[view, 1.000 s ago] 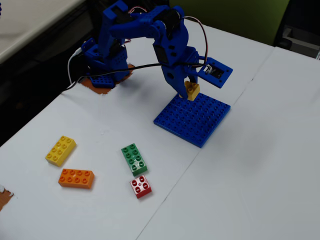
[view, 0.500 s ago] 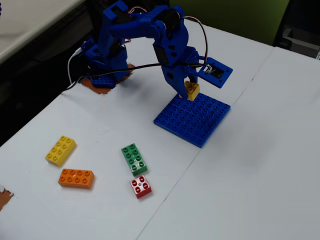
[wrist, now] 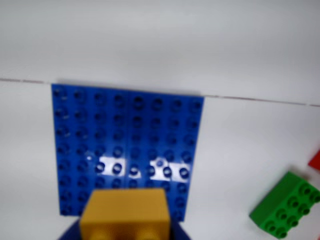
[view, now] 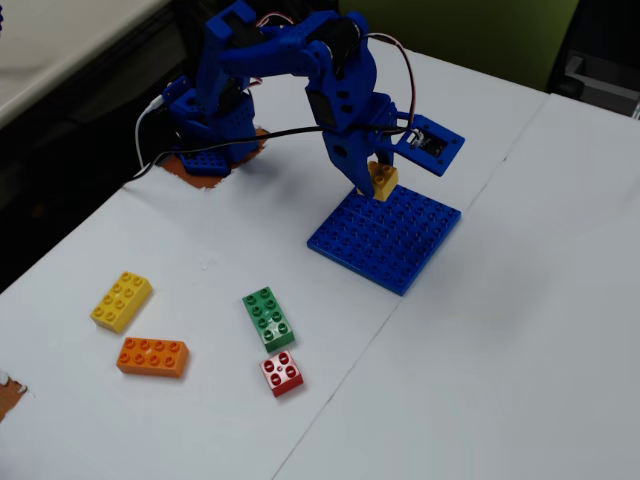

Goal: Pick up the 2x2 yellow block and go up the 8x8 blue block.

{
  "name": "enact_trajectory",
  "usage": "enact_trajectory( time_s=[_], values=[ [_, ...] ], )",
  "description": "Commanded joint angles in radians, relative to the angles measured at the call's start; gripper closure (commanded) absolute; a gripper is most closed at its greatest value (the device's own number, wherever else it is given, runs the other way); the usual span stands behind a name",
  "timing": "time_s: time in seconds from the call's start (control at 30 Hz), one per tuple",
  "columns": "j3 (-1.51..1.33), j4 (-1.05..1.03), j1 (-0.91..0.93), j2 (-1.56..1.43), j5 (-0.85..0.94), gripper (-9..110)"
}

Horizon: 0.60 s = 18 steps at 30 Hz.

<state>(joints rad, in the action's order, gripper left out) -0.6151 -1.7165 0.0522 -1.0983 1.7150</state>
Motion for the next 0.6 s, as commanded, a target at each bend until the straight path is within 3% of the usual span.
enact_trajectory(
  time_s=[0.0, 0.57],
  values=[
    [0.032, -0.006, -0.008, -0.018, 0.006, 102],
    [0.040, -0.008, -0.009, -0.017, 0.006, 102]
  ],
)
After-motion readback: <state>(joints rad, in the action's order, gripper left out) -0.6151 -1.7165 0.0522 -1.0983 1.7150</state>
